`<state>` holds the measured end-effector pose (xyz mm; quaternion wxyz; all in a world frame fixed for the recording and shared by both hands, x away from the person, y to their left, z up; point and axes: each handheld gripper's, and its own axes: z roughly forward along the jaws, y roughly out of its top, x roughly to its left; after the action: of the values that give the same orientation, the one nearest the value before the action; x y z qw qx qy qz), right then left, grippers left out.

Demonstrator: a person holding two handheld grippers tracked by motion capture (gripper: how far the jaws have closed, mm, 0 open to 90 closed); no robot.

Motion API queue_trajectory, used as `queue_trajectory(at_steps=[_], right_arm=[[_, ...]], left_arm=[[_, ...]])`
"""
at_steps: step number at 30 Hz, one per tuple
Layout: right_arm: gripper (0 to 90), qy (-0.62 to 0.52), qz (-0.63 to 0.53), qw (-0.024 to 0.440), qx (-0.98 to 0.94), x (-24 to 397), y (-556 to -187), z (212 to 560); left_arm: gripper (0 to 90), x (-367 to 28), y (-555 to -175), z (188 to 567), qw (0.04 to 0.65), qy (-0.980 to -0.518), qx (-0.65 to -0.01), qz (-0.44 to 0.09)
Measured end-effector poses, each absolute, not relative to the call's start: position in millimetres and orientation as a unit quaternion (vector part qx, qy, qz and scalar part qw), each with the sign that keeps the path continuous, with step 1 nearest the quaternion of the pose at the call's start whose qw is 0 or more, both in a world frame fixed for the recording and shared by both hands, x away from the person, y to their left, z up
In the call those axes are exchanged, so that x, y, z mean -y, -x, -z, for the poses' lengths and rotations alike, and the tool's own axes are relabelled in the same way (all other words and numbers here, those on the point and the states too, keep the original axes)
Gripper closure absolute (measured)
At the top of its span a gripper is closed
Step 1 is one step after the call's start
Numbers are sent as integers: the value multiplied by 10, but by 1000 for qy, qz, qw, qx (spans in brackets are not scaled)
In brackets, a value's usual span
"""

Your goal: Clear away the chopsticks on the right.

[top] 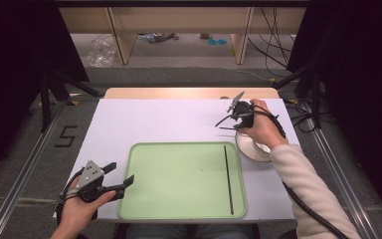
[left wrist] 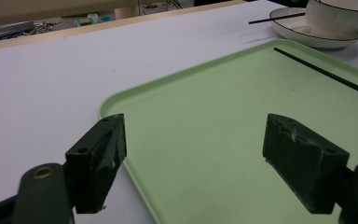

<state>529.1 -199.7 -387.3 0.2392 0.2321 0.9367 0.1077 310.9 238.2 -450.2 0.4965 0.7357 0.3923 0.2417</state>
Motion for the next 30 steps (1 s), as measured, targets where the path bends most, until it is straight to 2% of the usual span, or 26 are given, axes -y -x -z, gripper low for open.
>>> queue_trajectory(at_steps=[11, 21, 30], right_arm=[[608, -158, -59, 223, -960, 1933, -5460, 4063], [645, -158, -53, 198, -966, 1784, -5517, 4237], [706, -139, -39, 200, -969, 1727, -5559, 4314]], left_arm=[[215, -2384, -3109, 4503, 496, -735, -394, -241], [215, -2388, -3111, 4504, 497, -736, -393, -241], [215, -2387, -3108, 4503, 496, -736, -393, -241]])
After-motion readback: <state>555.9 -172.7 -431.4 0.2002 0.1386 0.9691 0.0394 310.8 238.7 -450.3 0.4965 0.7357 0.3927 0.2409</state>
